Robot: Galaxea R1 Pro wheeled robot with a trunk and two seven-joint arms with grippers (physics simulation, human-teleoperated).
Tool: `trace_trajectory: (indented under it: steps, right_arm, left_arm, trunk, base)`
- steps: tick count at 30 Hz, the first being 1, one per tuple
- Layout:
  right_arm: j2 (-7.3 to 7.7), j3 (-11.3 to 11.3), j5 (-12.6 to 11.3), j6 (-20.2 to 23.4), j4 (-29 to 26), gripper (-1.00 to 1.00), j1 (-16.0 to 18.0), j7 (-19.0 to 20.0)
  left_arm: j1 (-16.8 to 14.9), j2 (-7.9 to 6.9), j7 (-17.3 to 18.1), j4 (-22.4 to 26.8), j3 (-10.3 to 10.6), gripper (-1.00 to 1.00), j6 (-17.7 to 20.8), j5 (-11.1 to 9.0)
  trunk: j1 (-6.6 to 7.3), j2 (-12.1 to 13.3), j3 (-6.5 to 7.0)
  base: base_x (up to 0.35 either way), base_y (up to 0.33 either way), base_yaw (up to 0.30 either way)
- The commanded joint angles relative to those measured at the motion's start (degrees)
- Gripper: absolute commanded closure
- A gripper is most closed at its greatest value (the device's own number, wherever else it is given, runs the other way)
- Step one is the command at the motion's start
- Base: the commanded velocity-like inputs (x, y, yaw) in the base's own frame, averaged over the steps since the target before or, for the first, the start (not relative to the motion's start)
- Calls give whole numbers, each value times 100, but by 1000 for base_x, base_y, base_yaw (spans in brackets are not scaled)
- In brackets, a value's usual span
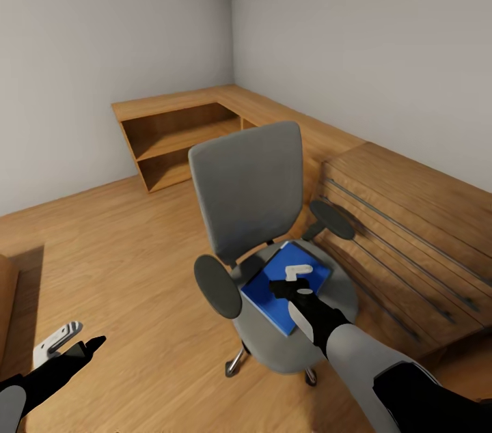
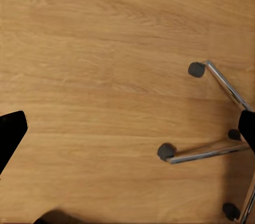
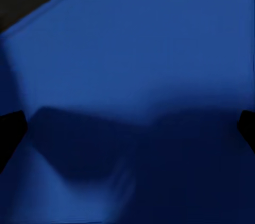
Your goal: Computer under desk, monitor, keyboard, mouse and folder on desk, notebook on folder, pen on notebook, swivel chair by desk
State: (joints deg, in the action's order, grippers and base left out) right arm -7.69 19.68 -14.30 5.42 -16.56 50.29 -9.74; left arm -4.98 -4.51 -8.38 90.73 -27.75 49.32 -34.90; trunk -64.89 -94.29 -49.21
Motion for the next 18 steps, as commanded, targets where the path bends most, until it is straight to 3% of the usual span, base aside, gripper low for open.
trace_trajectory:
  steps: [1, 6, 15, 18]
  right_arm:
    - [4, 62, -100, 29, 21, -100, -2, -36]
    - [4, 62, -100, 29, 21, -100, -2, -36]
    - [4, 62, -100, 29, 21, -100, -2, -36]
    - [4, 62, -100, 29, 18, -100, -2, -36]
  left_arm:
    - [-3, 0, -50, 6, -3, -100, 25, -61]
    - [-3, 1, -50, 6, -3, -100, 25, -61]
    - [-3, 3, -49, 6, -3, -100, 25, -61]
    - [-3, 2, -49, 6, -3, -100, 25, -61]
  trunk:
    - [1, -2, -5]
    - [1, -2, -5]
    - [1, -2, -5]
    - [1, -2, -5]
  base:
    - [-175, 0, 0]
    - [-190, 0, 0]
    - [-20, 0, 0]
    - [-214, 0, 0]
